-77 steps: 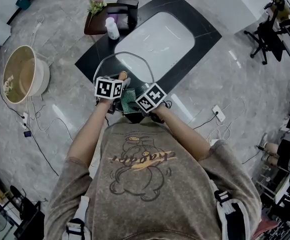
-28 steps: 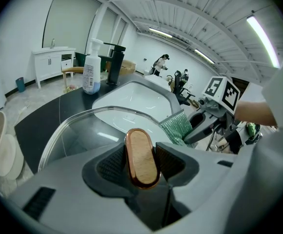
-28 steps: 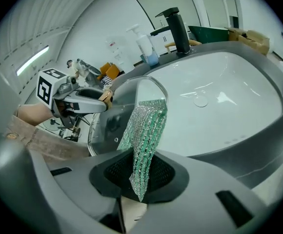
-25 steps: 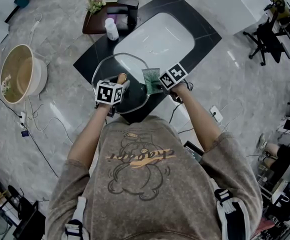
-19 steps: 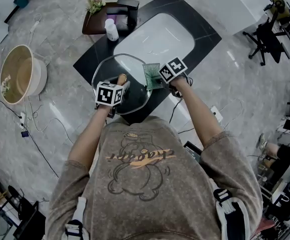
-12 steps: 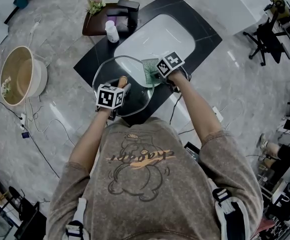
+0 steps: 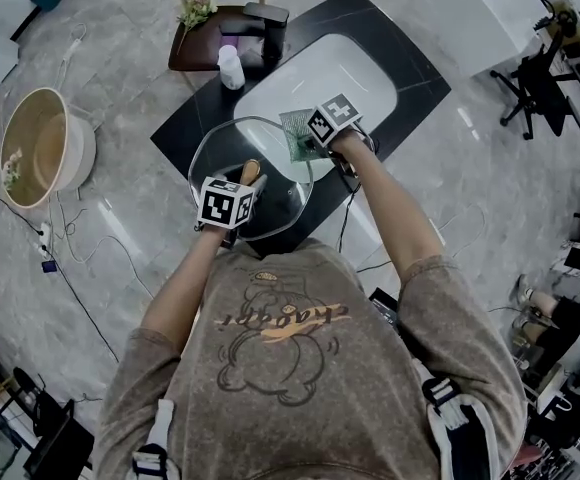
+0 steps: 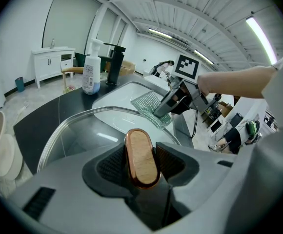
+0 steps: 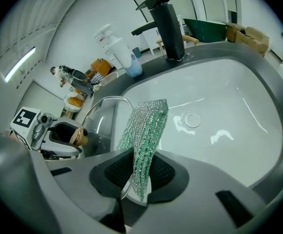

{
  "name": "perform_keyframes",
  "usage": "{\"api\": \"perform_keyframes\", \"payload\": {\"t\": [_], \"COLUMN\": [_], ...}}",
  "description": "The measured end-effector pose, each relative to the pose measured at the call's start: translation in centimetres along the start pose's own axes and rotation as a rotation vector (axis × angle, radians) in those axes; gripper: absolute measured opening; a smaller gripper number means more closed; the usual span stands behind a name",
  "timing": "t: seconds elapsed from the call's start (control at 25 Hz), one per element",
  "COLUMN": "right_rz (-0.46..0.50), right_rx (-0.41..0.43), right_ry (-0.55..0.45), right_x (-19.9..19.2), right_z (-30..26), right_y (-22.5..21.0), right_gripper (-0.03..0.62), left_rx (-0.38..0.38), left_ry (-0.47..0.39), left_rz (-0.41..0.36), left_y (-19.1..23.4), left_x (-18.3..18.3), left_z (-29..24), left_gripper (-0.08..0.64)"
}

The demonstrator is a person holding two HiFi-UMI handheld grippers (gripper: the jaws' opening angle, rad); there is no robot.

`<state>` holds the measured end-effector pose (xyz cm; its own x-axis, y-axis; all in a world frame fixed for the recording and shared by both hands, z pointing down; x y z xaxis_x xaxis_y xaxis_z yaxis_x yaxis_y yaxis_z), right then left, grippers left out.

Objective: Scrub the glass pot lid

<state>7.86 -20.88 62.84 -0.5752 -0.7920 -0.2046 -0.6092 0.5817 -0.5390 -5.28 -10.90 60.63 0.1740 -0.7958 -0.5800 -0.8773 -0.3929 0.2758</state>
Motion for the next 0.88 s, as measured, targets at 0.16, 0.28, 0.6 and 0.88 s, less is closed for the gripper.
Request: {"api": "perform_keyframes", "payload": {"t": [0.16, 0.28, 0.6, 0.88], "right_rz": [0.023, 0.05, 0.126, 0.203], "right_rx": [0.002, 0.0, -0.001, -0.006], "right_ry": [0.035, 0.057, 0.092, 0.136], "right_x": [1.6, 3.0, 6.2, 8.1], "right_z": [-0.4, -0.7, -2.1, -3.3], "right_y": [0.0, 0.3, 1.7, 3.2], "right_gripper": [0.087, 0.087, 0.087, 0.087], "left_rx": [-0.003, -0.004, -0.017, -0.026], "left_ry": [-0.008, -0.015, -0.018, -0.023], "left_rz": [0.01, 0.013, 0.013, 0.017], "left_y": [0.1, 0.2, 0.1, 0.2], "left_x": [0.0, 0.1, 0.1, 0.1], "left_z": [0.0, 0.0, -0.1, -0.1], "left_gripper": [0.196, 0.195, 0.196, 0.196]}}
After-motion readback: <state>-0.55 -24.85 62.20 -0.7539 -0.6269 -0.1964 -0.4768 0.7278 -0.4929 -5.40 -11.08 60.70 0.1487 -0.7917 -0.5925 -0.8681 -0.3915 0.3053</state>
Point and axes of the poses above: the fingertips, and each gripper's own axes: z backward along the fingers, y to its left, x out of its top, the point moved 3 cm from there along z, backward along the fingers, and after that the axes turned 6 degrees about x, right-handed, at the moved point
